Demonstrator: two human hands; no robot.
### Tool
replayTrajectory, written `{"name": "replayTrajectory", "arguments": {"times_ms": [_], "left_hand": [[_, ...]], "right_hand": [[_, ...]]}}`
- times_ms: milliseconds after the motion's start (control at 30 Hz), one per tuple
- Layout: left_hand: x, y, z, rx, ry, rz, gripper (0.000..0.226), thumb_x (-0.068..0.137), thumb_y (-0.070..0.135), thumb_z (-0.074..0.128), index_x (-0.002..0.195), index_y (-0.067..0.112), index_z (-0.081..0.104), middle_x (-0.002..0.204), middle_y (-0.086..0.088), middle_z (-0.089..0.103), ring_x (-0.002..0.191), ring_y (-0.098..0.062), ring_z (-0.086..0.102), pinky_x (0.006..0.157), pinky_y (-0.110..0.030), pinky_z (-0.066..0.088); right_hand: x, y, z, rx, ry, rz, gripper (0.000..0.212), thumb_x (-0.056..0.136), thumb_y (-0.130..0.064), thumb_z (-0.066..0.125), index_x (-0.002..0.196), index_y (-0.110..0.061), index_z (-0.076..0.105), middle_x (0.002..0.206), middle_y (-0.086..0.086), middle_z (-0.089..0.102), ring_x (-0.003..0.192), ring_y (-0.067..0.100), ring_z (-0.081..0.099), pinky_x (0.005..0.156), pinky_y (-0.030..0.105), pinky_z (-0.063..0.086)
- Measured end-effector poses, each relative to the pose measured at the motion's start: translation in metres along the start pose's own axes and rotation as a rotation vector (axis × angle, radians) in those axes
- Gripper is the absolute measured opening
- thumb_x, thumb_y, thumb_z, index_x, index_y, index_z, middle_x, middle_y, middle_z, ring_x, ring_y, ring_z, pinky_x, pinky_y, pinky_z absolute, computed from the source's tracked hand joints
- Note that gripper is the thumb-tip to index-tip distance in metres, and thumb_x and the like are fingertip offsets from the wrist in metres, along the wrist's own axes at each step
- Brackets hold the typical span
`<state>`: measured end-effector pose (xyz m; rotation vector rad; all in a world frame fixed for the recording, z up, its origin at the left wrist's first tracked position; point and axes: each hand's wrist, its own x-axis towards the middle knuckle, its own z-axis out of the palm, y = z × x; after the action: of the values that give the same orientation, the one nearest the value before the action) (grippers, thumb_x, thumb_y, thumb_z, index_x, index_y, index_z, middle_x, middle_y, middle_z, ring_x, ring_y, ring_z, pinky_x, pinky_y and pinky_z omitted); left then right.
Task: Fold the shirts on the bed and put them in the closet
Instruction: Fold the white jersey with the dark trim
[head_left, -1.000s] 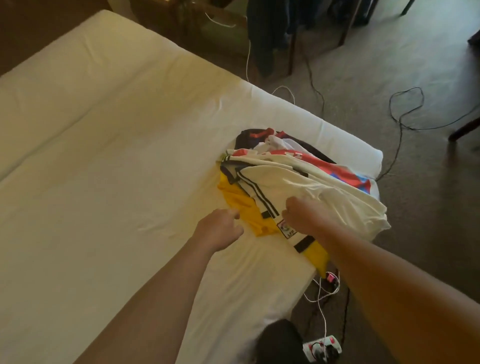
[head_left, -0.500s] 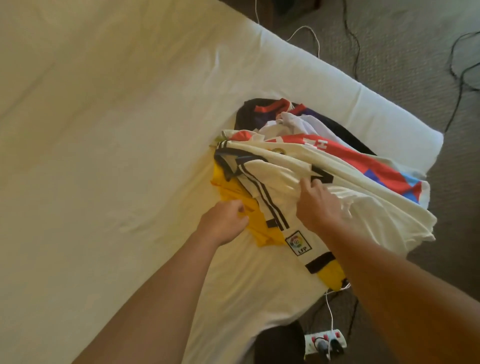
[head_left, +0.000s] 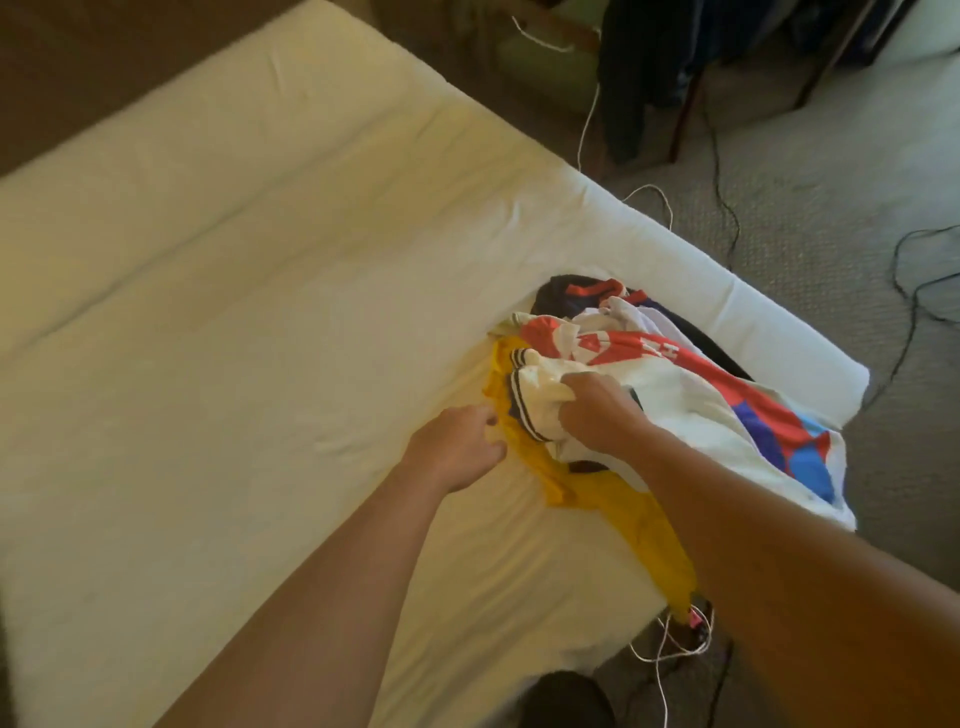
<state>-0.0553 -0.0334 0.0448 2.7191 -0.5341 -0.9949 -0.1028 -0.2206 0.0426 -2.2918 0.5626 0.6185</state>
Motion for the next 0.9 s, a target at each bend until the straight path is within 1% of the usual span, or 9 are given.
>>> {"name": "replayTrajectory", "arguments": {"times_ms": [167, 267, 333, 400, 467, 533, 600, 733, 900], "left_hand": [[-0.091, -0.056, -0.021, -0.008, 0.153, 0.002, 0.074, 0.091, 0.042, 0.068, 0.154, 0.030, 0.029, 0.148, -0.005, 0.046, 0.131, -0.028, 0.051, 0.099, -0.043, 0.049], [-0.152, -0.090, -0.034, -0.090, 0.196, -0.017, 0.089, 0.084, 0.045, 0.072, 0.156, 0.036, 0.022, 0.150, -0.006, 0.040, 0.131, -0.033, 0.051, 0.101, -0.048, 0.048], [-0.195, -0.117, -0.041, -0.176, 0.186, -0.028, 0.089, 0.071, 0.054, 0.071, 0.150, 0.039, 0.033, 0.142, -0.005, 0.047, 0.125, -0.034, 0.054, 0.100, -0.051, 0.049], [-0.231, -0.146, -0.043, -0.214, 0.211, -0.021, 0.076, 0.063, 0.059, 0.064, 0.132, 0.032, 0.052, 0.128, -0.004, 0.058, 0.115, -0.034, 0.058, 0.096, -0.051, 0.051], [-0.258, -0.176, -0.045, -0.268, 0.257, -0.035, 0.043, 0.082, 0.043, 0.064, 0.117, 0.018, 0.061, 0.120, -0.008, 0.064, 0.110, -0.035, 0.059, 0.095, -0.049, 0.050], [-0.280, -0.204, -0.049, -0.407, 0.341, -0.068, 0.019, 0.092, 0.028, 0.060, 0.099, 0.011, 0.064, 0.104, -0.009, 0.067, 0.096, -0.031, 0.061, 0.082, -0.040, 0.050], [-0.300, -0.220, -0.057, -0.556, 0.421, -0.087, 0.025, 0.084, 0.035, 0.063, 0.075, 0.014, 0.054, 0.076, -0.004, 0.056, 0.071, -0.024, 0.051, 0.064, -0.034, 0.038], [-0.340, -0.245, -0.072, -0.681, 0.562, -0.089, 0.038, 0.092, 0.021, 0.066, 0.067, 0.018, 0.037, 0.067, -0.001, 0.035, 0.062, -0.019, 0.032, 0.062, -0.034, 0.025], [-0.366, -0.260, -0.093, -0.656, 0.685, -0.102, 0.036, 0.091, 0.021, 0.070, 0.066, 0.018, 0.043, 0.066, -0.001, 0.042, 0.062, -0.018, 0.040, 0.062, -0.033, 0.027]], "right_hand": [[-0.058, -0.085, 0.027, -0.033, 0.018, -0.229, 0.039, 0.094, -0.008, 0.052, 0.132, -0.008, 0.060, 0.124, 0.015, 0.062, 0.112, 0.033, 0.059, 0.094, 0.037, 0.049], [-0.105, -0.142, 0.050, 0.003, 0.010, -0.337, 0.020, 0.091, -0.012, 0.057, 0.108, -0.007, 0.067, 0.095, 0.008, 0.060, 0.090, 0.025, 0.055, 0.076, 0.033, 0.044], [-0.139, -0.180, 0.072, 0.088, 0.026, -0.413, 0.007, 0.085, -0.013, 0.062, 0.083, -0.008, 0.066, 0.078, 0.005, 0.059, 0.080, 0.023, 0.055, 0.068, 0.033, 0.042], [-0.171, -0.212, 0.093, 0.145, 0.027, -0.479, 0.013, 0.075, -0.022, 0.064, 0.069, -0.012, 0.060, 0.070, 0.002, 0.055, 0.072, 0.021, 0.052, 0.062, 0.031, 0.040], [-0.195, -0.238, 0.112, 0.152, 0.004, -0.550, 0.022, 0.066, -0.036, 0.060, 0.071, -0.015, 0.059, 0.070, 0.000, 0.054, 0.070, 0.018, 0.051, 0.058, 0.029, 0.038], [-0.211, -0.253, 0.129, 0.020, -0.029, -0.618, 0.039, 0.073, -0.050, 0.065, 0.094, -0.017, 0.060, 0.081, 0.000, 0.057, 0.077, 0.018, 0.054, 0.062, 0.030, 0.041], [-0.217, -0.258, 0.141, -0.238, -0.034, -0.660, 0.056, 0.081, -0.059, 0.070, 0.116, -0.022, 0.049, 0.093, 0.001, 0.058, 0.084, 0.022, 0.057, 0.067, 0.035, 0.045], [-0.229, -0.277, 0.167, -0.524, 0.095, -0.763, 0.070, 0.073, -0.071, 0.072, 0.115, -0.028, 0.035, 0.096, -0.002, 0.058, 0.080, 0.021, 0.060, 0.068, 0.038, 0.051], [-0.236, -0.299, 0.172, -0.490, 0.208, -0.894, 0.037, 0.090, -0.044, 0.062, 0.110, -0.023, 0.039, 0.097, -0.001, 0.057, 0.080, 0.025, 0.060, 0.067, 0.035, 0.046]]}}
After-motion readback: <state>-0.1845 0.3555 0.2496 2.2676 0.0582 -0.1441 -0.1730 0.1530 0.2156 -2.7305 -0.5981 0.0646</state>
